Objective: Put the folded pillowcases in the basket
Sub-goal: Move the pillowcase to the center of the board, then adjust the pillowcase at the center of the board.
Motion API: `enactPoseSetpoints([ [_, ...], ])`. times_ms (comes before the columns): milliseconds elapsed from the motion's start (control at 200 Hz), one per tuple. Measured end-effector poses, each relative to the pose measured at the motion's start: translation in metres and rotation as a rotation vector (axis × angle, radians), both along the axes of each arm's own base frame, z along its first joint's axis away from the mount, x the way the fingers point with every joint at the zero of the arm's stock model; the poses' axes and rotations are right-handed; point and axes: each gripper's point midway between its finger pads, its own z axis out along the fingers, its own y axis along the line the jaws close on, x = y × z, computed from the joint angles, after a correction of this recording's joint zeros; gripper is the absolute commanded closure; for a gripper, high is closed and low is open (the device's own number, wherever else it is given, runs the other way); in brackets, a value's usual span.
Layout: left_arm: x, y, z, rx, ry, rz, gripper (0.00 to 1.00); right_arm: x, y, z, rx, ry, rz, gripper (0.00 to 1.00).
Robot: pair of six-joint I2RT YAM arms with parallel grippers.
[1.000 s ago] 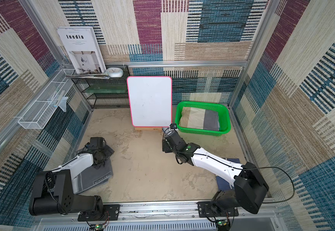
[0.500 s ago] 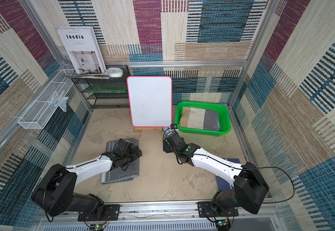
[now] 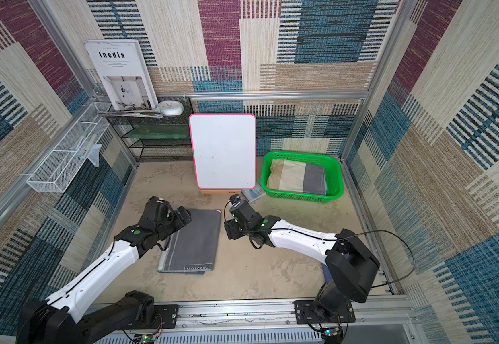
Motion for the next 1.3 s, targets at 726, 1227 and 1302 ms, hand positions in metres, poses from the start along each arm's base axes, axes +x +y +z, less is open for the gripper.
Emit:
enactPoseSetpoints([
  [726, -0.069, 0.077, 0.011, 0.172, -0.194, 0.239, 0.01, -0.052, 0.119, -0.073, -0.379, -0.089, 0.375, 0.24],
  [1227, -0.047, 0.055, -0.033, 0.127, 0.015, 0.174, 0.01, -0.039, 0.034, -0.081, -0.535, -0.149, 0.257, 0.19],
  [1302, -0.039, 0.045, -0.034, 0.098, 0.035, 0.143, 0.01, -0.023, 0.0, -0.073, -0.553, -0.154, 0.16, 0.19],
])
